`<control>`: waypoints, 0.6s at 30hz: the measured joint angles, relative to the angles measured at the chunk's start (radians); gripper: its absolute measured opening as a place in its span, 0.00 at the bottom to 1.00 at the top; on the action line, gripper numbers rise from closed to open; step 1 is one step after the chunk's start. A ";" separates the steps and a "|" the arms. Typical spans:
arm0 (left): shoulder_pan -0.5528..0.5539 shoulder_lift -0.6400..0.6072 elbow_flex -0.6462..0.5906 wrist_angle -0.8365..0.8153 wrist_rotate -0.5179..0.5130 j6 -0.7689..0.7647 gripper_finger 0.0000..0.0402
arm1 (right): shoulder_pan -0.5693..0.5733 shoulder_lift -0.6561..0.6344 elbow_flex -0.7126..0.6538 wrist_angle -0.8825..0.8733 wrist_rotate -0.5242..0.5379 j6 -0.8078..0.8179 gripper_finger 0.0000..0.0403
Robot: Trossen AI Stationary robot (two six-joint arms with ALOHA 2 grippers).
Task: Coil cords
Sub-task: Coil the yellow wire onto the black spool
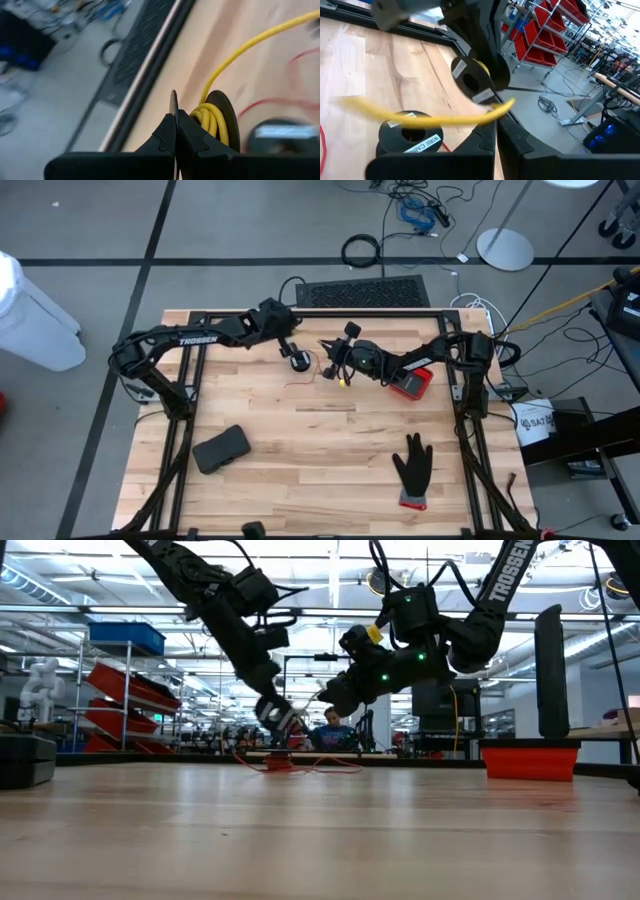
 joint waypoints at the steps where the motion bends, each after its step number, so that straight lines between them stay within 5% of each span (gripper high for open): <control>1: 0.002 0.000 0.000 -0.014 -0.031 0.006 0.00 | 0.000 0.000 0.000 0.000 0.000 0.000 0.00; 18: 0.066 0.107 0.000 -0.349 -0.408 -0.028 0.02 | 0.000 0.000 0.000 -0.001 0.000 0.021 0.00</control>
